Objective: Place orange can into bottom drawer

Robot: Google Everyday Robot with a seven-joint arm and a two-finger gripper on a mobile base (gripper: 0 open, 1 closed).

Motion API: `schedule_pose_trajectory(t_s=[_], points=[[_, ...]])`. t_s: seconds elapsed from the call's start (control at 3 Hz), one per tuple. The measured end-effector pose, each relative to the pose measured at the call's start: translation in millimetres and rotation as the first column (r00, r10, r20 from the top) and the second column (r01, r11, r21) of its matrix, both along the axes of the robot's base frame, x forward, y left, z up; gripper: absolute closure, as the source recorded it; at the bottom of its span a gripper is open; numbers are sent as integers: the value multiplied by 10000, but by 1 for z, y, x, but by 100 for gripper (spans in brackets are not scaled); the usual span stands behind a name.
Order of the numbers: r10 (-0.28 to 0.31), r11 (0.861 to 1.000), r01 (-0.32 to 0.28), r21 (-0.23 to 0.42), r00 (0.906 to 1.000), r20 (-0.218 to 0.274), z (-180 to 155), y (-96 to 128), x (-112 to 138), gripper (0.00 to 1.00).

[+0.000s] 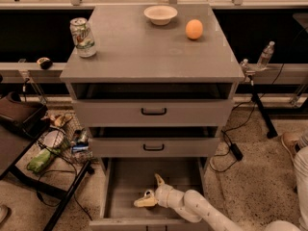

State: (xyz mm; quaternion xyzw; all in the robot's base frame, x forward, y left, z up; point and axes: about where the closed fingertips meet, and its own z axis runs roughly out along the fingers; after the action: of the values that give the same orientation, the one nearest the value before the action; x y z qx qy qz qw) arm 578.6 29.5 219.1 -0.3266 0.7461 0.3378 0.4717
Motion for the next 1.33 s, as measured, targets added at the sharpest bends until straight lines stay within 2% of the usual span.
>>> schedule_pose_trajectory(t_s=[0.33,0.67,1.0,1.33], points=[[-102,9970,91,-768,9998,-147,25,-43,-21,0],[364,9913,-456,-1232,9964,-760,71,-75,-63,0],[1311,9811,-1552,-1154,9724,-1932,122,-83,-111,0],[1608,9713,-1990,-1299,9528,-2575,188,-101,-131,0]])
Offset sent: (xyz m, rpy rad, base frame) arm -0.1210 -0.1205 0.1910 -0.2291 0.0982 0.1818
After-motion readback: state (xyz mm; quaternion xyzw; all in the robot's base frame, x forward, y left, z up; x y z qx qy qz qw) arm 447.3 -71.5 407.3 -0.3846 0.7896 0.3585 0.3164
